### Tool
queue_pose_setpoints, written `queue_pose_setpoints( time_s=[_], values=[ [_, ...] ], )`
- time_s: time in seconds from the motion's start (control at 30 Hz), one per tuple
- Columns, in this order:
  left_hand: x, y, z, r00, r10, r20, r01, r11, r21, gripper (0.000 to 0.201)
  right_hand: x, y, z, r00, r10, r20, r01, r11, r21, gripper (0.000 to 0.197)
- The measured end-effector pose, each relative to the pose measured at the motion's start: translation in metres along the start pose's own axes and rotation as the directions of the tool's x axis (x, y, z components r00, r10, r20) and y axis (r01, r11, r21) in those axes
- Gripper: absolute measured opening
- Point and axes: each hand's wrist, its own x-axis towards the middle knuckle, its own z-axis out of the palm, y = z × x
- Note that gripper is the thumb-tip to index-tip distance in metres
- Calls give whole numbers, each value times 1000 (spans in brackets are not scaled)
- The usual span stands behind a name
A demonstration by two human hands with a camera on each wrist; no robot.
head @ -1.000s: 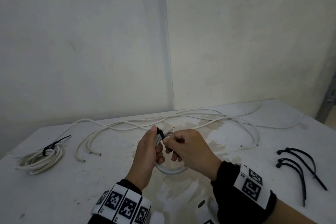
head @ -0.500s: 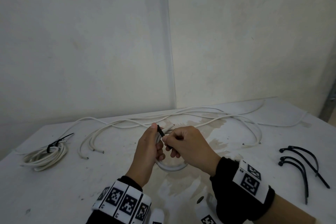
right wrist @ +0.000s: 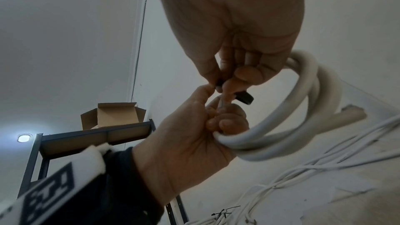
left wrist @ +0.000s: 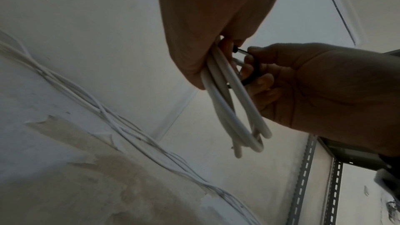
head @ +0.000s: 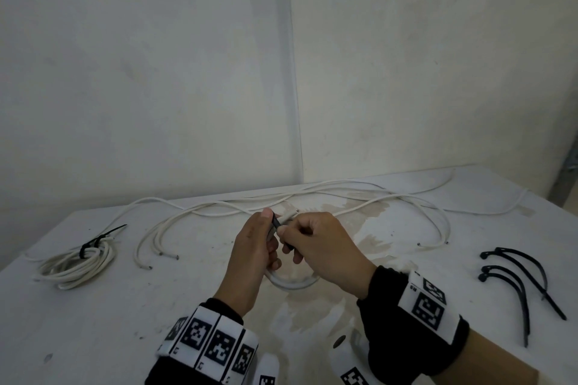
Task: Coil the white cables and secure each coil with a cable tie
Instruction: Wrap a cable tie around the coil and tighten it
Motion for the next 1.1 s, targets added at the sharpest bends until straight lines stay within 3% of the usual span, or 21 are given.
queue_pose_setpoints(
  time_s=[0.2,0.4,0.67,0.83,0.9,1.0,1.03,1.1],
  values=[
    [-2,2,4,996,79,47,-81,996,44,38,2,2,9,981,-96,-169,93,995,-22,29],
    [3,10,-3,995,96,-27,-96,995,-1,30,-3,1,6,983,-144,-109,136,988,-77,11],
    [0,8,2,995,104,-9,-103,991,82,22,-2,2,7,982,-70,-177,81,995,54,26],
    [2,12,-5,997,83,6,-83,992,94,24,-3,-2,3,987,-111,-114,112,994,7,13],
    [2,15,-7,997,72,8,-72,995,64,27,-8,-4,-1,963,-189,-191,189,982,-18,10],
    [0,17,-12,998,54,10,-55,997,55,29,-9,-4,-13,893,-275,-356,255,962,-103,21],
    [-2,17,-12,999,48,25,-49,997,65,28,-7,-4,-17,898,-263,-352,231,964,-130,19],
    [-5,16,-9,997,33,70,-38,996,77,25,1,-7,-23,958,-176,-227,151,981,-123,10]
  ],
)
